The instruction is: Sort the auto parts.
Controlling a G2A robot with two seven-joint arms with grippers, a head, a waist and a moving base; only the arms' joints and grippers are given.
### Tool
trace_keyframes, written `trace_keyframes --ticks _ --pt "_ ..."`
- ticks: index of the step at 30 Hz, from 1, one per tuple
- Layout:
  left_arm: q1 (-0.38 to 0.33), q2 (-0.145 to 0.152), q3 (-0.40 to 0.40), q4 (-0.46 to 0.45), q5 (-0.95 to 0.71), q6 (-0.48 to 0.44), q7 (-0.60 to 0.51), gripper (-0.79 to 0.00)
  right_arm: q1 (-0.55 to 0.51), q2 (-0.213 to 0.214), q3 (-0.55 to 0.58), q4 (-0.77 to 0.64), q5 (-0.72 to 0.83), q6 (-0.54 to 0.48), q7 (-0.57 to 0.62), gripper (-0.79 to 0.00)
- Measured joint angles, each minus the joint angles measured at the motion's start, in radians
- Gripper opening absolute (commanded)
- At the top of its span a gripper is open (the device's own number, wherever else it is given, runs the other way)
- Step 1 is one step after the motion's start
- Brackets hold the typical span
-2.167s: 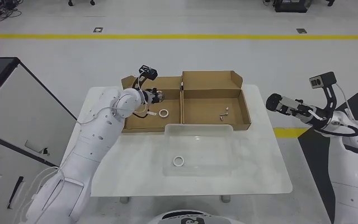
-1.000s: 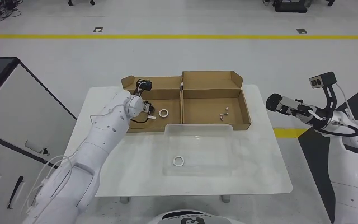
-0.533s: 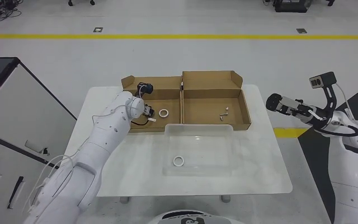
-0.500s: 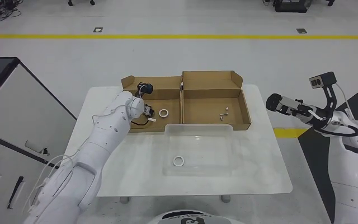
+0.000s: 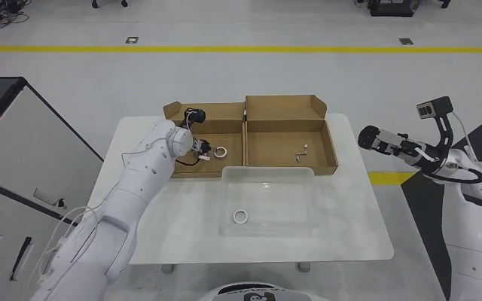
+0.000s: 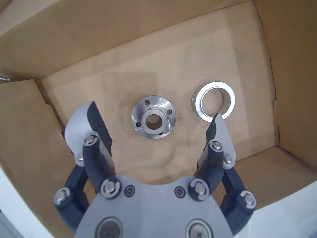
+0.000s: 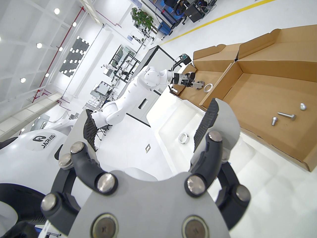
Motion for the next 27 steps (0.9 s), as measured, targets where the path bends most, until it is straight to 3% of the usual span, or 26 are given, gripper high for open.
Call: trace_keyframes --ticks 4,8,14,20,27 --pt "0.019 0.019 -0.045 -0.078 0.007 -0.017 0.007 0.0 0.0 0.0 0.0 0.0 0.0 0.0 0.0 0.0" --pt "0.077 0.051 -0.117 -0.224 0.006 -0.09 0.01 0.0 0.0 0.0 0.0 0.0 0.0 0.0 0.0 0.0" --pt "0.245 0.107 -0.252 -0.559 -0.01 -0.255 -0.039 0.0 0.0 0.0 0.0 0.0 0.0 0.0 0.0 0.0" --pt "0.389 0.139 -0.311 -0.816 -0.074 -0.441 -0.105 0.0 0.0 0.0 0.0 0.0 0.0 0.0 0.0 0.0" --pt "0.457 0.161 -0.308 -0.934 -0.127 -0.618 -0.144 0.0 0.0 0.0 0.0 0.0 0.0 0.0 0.0 0.0"
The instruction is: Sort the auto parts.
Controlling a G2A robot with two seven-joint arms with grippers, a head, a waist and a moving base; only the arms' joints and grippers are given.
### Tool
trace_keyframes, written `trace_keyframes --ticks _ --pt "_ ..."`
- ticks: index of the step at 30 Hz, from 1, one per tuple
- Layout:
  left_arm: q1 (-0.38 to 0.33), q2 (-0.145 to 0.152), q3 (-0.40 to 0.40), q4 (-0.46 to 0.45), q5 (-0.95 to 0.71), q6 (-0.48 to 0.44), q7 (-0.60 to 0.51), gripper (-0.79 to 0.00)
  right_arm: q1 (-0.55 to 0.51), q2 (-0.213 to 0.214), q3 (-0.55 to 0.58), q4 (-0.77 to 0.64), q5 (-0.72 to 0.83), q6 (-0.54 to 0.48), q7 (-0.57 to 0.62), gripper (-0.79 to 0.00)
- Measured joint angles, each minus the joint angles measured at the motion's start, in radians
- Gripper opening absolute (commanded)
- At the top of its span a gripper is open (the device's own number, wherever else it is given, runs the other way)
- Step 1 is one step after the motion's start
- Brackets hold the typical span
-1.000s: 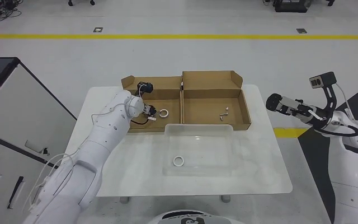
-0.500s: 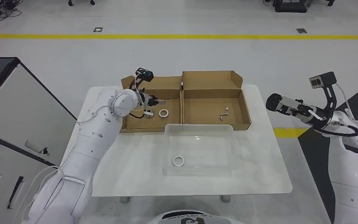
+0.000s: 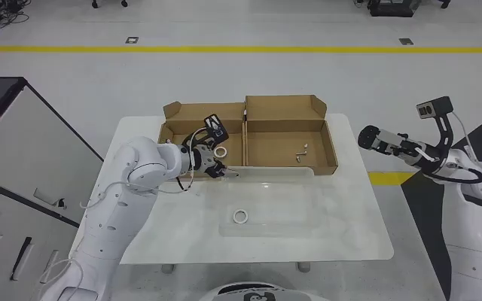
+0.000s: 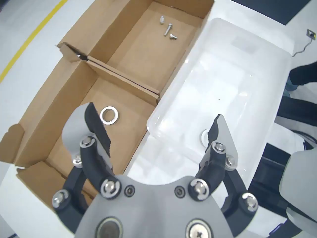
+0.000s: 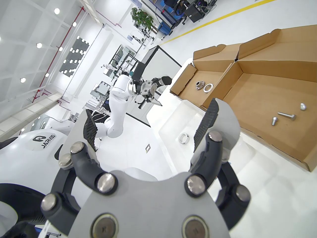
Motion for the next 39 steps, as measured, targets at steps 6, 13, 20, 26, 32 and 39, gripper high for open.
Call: trace_keyframes --ticks 6,13,20,26,32,39 --pt "0.007 0.019 0.028 -0.006 -0.087 -0.058 -0.025 0.0 0.0 0.0 0.0 0.0 0.0 0.0 0.0 0.0" --pt "-0.004 0.043 0.067 0.0 -0.108 -0.074 -0.008 0.0 0.0 0.0 0.0 0.0 0.0 0.0 0.0 0.0" --pt "-0.004 0.043 0.066 0.0 -0.108 -0.074 -0.008 0.0 0.0 0.0 0.0 0.0 0.0 0.0 0.0 0.0" --pt "-0.013 0.045 0.117 -0.021 -0.079 -0.07 -0.013 0.0 0.0 0.0 0.0 0.0 0.0 0.0 0.0 0.0" --pt "-0.091 0.045 0.233 -0.018 -0.053 0.007 -0.09 0.0 0.0 0.0 0.0 0.0 0.0 0.0 0.0 0.0" --pt "-0.227 0.038 0.412 0.035 -0.077 0.093 -0.175 0.0 0.0 0.0 0.0 0.0 0.0 0.0 0.0 0.0"
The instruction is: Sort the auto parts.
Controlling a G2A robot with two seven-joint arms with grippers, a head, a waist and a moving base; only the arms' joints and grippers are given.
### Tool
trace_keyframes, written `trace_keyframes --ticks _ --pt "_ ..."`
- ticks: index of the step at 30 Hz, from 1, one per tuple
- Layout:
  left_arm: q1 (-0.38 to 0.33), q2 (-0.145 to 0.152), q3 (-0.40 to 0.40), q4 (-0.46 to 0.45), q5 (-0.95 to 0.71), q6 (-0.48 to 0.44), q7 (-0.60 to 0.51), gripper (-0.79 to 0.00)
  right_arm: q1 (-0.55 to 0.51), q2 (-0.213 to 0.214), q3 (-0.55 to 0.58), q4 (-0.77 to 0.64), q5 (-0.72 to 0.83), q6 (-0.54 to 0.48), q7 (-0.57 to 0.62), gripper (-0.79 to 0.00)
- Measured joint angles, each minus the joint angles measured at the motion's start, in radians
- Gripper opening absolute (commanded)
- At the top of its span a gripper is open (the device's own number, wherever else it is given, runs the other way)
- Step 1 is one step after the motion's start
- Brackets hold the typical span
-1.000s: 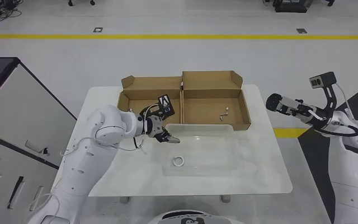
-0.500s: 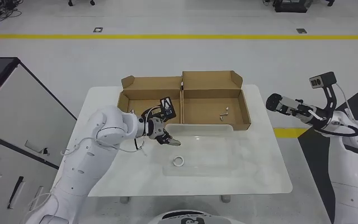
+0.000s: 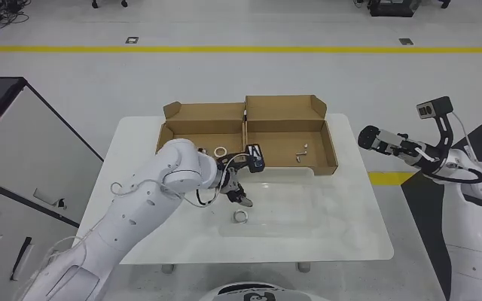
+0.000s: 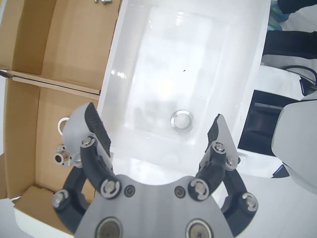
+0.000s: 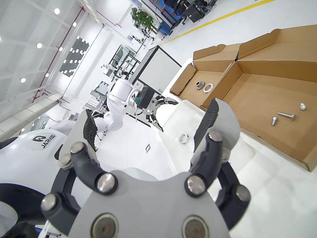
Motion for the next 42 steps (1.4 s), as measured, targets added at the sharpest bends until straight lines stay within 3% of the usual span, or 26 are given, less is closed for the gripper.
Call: trace_keyframes --ticks 16,18,19,21,31,42 --pt "-0.178 0.049 0.236 0.06 -0.052 -0.051 0.051 -0.009 0.0 0.0 0.0 0.0 0.0 0.0 0.0 0.0" --pt "-0.198 0.057 0.261 0.068 -0.065 -0.054 0.054 -0.099 0.0 0.0 0.0 0.0 0.0 0.0 0.0 0.0" --pt "-0.206 0.059 0.269 0.072 -0.072 -0.056 0.056 -0.222 0.0 0.0 0.0 0.0 0.0 0.0 0.0 0.0" --pt "-0.221 0.065 0.285 0.08 -0.086 -0.061 0.061 -0.296 0.0 0.0 0.0 0.0 0.0 0.0 0.0 0.0" --pt "-0.273 0.074 0.354 0.107 -0.124 -0.057 0.058 -0.391 0.0 0.0 0.0 0.0 0.0 0.0 0.0 0.0" --pt "-0.327 0.061 0.461 0.141 -0.163 -0.014 0.014 -0.394 0.0 0.0 0.0 0.0 0.0 0.0 0.0 0.0"
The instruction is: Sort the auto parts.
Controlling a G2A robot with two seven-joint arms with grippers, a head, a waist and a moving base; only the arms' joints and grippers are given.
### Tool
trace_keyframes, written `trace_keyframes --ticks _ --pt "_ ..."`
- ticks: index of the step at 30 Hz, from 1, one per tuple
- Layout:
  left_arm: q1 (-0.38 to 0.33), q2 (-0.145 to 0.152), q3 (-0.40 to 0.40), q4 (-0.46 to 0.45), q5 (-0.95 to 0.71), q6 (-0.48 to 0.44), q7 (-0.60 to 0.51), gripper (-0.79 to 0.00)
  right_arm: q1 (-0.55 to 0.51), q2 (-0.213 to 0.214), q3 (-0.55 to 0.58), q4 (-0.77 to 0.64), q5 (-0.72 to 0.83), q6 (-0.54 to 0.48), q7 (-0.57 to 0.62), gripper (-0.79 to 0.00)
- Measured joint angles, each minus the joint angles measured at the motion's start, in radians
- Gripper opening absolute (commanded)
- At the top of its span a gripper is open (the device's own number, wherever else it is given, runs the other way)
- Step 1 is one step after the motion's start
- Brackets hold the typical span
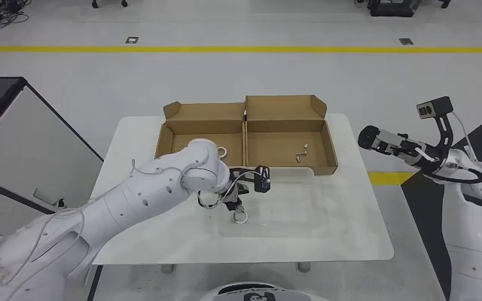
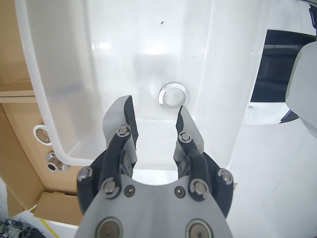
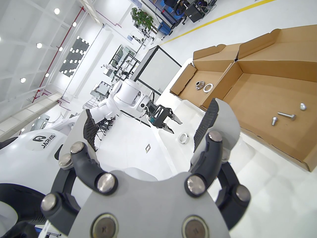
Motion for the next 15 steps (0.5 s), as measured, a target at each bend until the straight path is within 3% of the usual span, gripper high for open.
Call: trace_keyframes --ticks 15 --pt "-0.038 -0.074 0.104 0.084 0.02 0.04 -0.04 -0.4 0.0 0.0 0.0 0.0 0.0 0.0 0.0 0.0"
